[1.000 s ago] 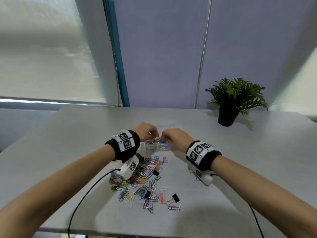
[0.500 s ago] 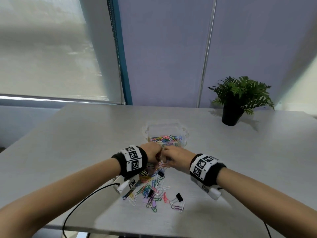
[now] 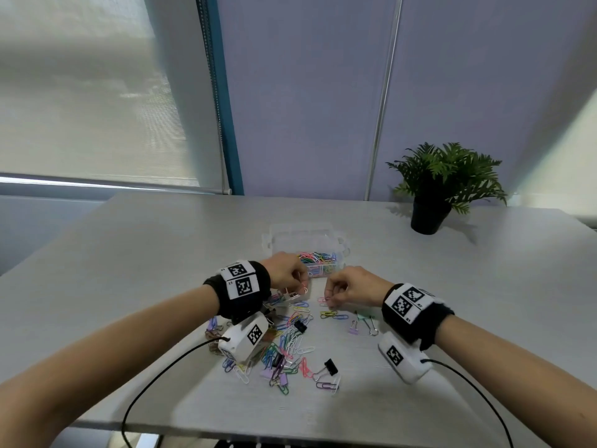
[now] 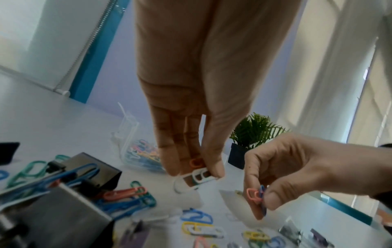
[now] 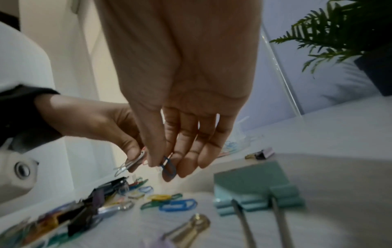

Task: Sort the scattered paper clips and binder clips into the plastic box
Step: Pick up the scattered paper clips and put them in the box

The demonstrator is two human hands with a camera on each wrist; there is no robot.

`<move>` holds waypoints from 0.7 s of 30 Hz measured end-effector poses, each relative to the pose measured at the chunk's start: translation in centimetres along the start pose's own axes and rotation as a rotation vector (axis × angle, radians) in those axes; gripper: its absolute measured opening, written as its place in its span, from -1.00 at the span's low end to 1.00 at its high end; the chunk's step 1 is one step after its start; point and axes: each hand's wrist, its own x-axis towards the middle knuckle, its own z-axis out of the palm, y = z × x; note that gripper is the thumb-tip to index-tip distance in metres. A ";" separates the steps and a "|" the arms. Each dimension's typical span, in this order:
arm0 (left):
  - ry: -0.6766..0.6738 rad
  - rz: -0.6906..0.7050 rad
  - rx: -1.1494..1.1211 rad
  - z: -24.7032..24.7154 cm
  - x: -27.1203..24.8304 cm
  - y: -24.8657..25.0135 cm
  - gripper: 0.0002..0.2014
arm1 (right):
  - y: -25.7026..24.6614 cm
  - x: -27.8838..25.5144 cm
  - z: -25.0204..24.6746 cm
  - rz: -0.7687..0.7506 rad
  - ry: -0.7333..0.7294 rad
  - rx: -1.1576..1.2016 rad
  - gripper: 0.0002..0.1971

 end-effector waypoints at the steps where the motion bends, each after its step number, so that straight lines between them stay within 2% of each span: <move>1: 0.014 -0.001 -0.055 -0.2 0.0 -0.2 -0.92 | 0.1 0.0 -0.1 0.003 -0.004 0.057 -0.88; 5: 0.055 -0.020 -0.234 -1.6 0.1 -0.9 -0.92 | 0.1 0.2 -1.1 0.030 0.022 0.304 -0.84; 11: 0.249 -0.066 -0.262 -4.6 1.8 -1.0 -0.84 | -0.4 3.2 -3.4 0.096 0.260 0.372 -0.81; 13: 0.306 -0.096 -0.210 -5.0 2.7 -0.9 -0.82 | -0.6 4.6 -3.7 0.121 0.333 0.395 -0.81; 16: 0.284 -0.154 -0.190 -4.8 3.5 -1.3 -0.77 | -1.0 6.1 -3.8 0.162 0.354 0.303 -0.94; 21: 0.193 -0.154 -0.237 -4.6 2.9 -1.6 -0.70 | -1.4 5.4 -4.4 0.154 0.277 0.023 -0.82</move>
